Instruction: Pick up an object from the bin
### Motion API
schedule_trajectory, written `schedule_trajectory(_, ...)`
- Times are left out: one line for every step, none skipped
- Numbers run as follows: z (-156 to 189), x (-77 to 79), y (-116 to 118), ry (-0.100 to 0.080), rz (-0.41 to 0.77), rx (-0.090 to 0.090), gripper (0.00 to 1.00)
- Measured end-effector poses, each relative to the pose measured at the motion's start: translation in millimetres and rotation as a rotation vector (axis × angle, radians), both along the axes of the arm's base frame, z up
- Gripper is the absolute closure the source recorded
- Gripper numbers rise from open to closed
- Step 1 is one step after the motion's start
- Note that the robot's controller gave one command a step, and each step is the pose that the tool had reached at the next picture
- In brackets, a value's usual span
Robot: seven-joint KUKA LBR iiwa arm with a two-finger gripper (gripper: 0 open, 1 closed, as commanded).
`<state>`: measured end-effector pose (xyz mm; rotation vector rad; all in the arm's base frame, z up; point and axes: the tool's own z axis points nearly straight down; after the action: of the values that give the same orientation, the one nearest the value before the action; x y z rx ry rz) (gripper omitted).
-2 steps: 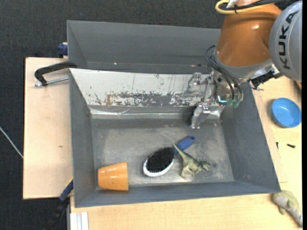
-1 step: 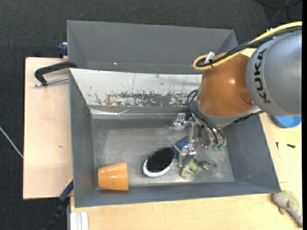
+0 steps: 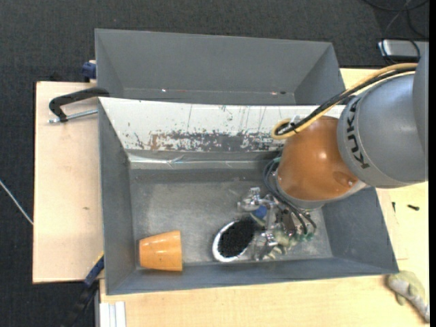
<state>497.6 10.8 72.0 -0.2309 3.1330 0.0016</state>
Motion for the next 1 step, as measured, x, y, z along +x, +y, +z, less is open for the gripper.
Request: schedule_trajectory(3.6,2.7,1.0,-0.008,0.001,0.001,1.0)
